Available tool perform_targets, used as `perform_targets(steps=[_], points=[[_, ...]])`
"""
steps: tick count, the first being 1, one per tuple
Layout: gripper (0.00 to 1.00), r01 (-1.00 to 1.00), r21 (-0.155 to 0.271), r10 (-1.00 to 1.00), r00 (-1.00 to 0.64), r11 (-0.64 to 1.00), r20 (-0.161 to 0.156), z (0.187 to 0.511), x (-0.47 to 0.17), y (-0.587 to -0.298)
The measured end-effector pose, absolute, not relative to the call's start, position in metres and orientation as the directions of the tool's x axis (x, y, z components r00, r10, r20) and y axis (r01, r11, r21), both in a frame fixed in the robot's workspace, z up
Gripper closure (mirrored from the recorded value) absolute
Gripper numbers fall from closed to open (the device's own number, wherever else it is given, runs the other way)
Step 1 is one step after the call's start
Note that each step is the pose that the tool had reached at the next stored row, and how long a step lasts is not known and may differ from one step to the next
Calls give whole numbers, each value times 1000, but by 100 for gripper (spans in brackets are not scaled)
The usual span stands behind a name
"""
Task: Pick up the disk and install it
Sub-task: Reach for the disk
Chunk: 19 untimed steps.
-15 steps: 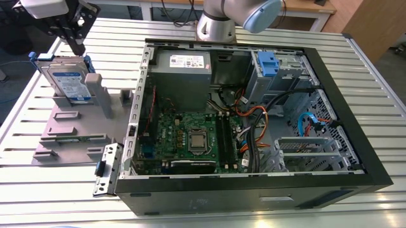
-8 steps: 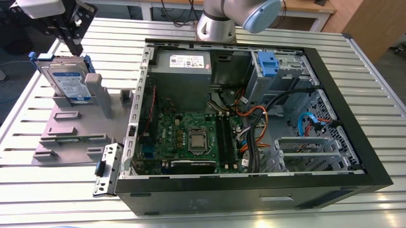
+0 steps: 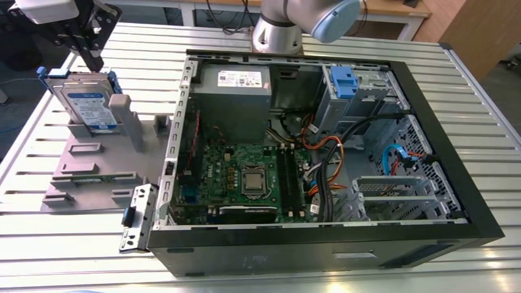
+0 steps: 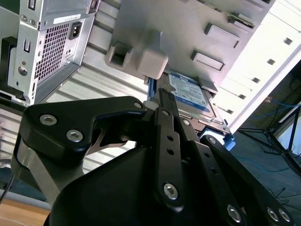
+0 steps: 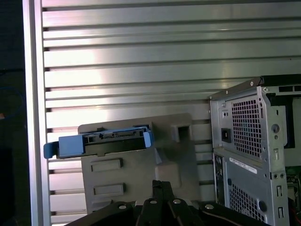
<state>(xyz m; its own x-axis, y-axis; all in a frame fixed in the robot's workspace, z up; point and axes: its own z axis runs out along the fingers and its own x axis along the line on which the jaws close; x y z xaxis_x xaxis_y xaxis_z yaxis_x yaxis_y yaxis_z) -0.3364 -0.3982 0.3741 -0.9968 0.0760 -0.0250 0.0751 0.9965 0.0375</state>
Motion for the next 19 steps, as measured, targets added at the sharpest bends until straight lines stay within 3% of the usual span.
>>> perform_targets(steps=[19], points=[[89,75,38,76,-997,996,-25,373,-342,-398]])
